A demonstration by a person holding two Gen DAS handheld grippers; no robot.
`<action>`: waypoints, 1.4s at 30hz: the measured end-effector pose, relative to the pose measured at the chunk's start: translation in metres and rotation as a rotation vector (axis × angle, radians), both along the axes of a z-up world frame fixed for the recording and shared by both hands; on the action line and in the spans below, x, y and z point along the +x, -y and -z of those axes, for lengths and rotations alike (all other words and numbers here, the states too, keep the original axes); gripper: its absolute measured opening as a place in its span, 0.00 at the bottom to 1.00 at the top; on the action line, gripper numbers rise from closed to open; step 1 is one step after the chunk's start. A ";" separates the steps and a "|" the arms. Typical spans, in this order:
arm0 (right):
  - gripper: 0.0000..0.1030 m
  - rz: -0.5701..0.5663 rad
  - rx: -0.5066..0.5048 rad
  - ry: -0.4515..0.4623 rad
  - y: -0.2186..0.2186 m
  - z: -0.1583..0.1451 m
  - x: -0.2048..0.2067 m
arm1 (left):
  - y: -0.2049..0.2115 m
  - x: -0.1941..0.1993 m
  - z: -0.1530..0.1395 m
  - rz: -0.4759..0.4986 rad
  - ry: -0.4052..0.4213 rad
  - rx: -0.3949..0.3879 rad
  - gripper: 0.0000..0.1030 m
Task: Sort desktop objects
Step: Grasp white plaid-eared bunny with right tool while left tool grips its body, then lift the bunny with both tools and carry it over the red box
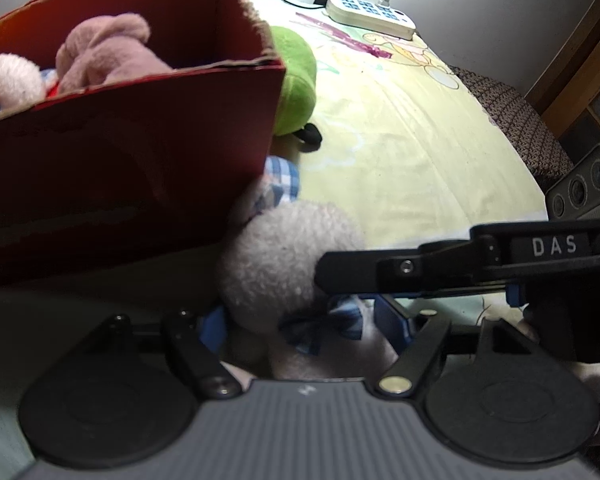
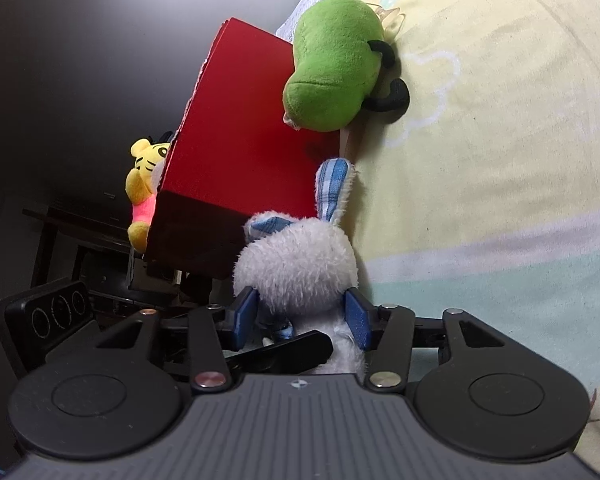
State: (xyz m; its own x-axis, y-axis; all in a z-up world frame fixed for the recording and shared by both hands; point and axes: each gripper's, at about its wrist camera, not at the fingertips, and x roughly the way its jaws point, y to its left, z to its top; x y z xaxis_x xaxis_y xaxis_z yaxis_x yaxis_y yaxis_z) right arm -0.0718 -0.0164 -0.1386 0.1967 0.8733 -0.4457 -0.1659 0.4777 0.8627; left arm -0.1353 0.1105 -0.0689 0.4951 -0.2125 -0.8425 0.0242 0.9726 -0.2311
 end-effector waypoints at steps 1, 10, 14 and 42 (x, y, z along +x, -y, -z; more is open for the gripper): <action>0.51 0.011 0.008 -0.009 0.000 0.001 -0.002 | -0.002 0.001 0.001 -0.002 0.001 -0.001 0.74; 0.39 0.060 0.022 -0.026 0.012 -0.007 -0.034 | 0.018 -0.013 -0.011 0.144 0.048 0.034 0.74; 0.40 0.115 -0.008 0.016 0.026 -0.025 -0.052 | 0.031 -0.014 -0.027 0.219 0.088 0.009 0.74; 0.40 0.229 -0.220 0.529 -0.067 -0.168 0.029 | -0.083 0.077 -0.108 0.124 0.419 -0.158 0.82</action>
State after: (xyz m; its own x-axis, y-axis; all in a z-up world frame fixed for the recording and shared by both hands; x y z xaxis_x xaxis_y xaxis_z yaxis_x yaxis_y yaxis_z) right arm -0.0427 0.0510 0.0297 0.6118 0.6817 -0.4012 -0.4170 0.7089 0.5688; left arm -0.0583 0.1937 0.0388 0.7488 -0.4016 -0.5273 0.2613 0.9100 -0.3220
